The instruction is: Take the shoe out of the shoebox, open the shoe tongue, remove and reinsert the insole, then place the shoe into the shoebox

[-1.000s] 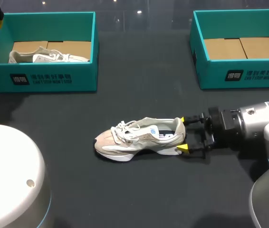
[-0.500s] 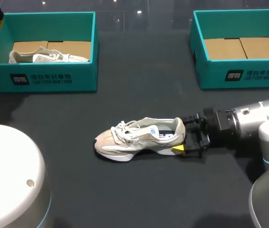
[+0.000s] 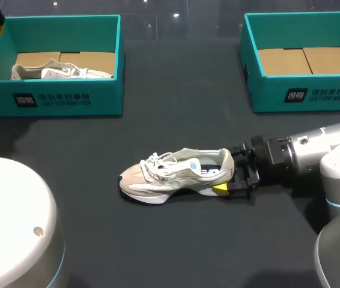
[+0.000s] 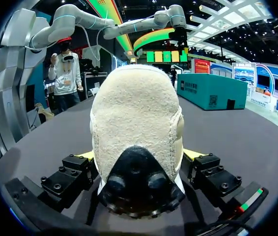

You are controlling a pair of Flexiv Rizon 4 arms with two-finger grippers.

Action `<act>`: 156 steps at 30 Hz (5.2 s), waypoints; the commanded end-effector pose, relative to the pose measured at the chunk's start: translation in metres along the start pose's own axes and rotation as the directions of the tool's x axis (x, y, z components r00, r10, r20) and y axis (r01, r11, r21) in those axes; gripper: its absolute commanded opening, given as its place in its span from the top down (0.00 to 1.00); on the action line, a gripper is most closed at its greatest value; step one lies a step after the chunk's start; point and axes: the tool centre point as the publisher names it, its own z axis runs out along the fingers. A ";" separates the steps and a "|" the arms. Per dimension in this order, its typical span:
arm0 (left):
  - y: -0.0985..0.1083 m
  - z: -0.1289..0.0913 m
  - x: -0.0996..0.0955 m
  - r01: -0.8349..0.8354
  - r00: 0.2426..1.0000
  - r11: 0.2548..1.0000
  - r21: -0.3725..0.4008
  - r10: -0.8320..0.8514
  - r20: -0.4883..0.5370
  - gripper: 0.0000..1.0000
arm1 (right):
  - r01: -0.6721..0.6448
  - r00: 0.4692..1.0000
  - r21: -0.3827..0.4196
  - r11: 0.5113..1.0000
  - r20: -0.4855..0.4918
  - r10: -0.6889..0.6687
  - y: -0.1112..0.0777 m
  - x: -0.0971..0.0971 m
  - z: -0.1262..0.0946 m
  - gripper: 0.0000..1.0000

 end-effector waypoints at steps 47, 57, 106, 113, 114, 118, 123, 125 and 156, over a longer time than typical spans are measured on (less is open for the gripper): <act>-0.071 -0.015 -0.044 0.732 0.681 0.675 0.096 -0.722 -0.123 0.00 | 0.001 1.000 0.022 1.000 -0.019 0.000 -0.002 0.002 0.011 1.00; -0.093 -0.015 -0.057 0.816 0.570 0.577 -0.045 -0.815 -0.110 0.00 | 0.001 1.000 0.022 1.000 -0.019 0.000 -0.002 0.002 0.011 1.00; -0.213 0.002 -0.217 0.276 -0.949 -0.961 0.001 -0.273 -0.157 0.00 | 0.001 1.000 0.022 1.000 -0.019 0.000 -0.002 0.002 0.011 1.00; -0.233 0.014 -0.243 0.101 -0.980 -0.995 -0.012 -0.098 -0.172 0.00 | 0.001 1.000 0.022 1.000 -0.019 0.000 -0.002 0.002 0.011 1.00; -0.240 0.018 -0.250 0.092 -0.984 -0.996 -0.018 -0.089 -0.153 0.00 | 0.001 1.000 0.022 1.000 -0.019 0.000 -0.002 0.002 0.011 1.00; -0.258 0.026 -0.274 -0.004 -0.992 -1.000 -0.012 0.005 -0.129 0.00 | 0.001 1.000 0.022 1.000 -0.019 0.000 -0.002 0.002 0.011 1.00; -0.270 0.033 -0.309 -0.162 -0.982 -0.986 -0.050 0.166 -0.094 0.00 | 0.001 1.000 0.022 1.000 -0.019 0.000 -0.002 0.002 0.011 1.00; -0.271 0.035 -0.317 -0.167 -0.984 -0.986 -0.015 0.168 -0.063 0.00 | 0.001 1.000 0.022 1.000 -0.019 0.000 -0.002 0.002 0.011 1.00; -0.288 0.067 -0.430 -0.090 -0.996 -0.991 -0.095 0.090 0.003 0.00 | 0.001 1.000 0.022 1.000 -0.019 0.000 -0.002 0.002 0.011 1.00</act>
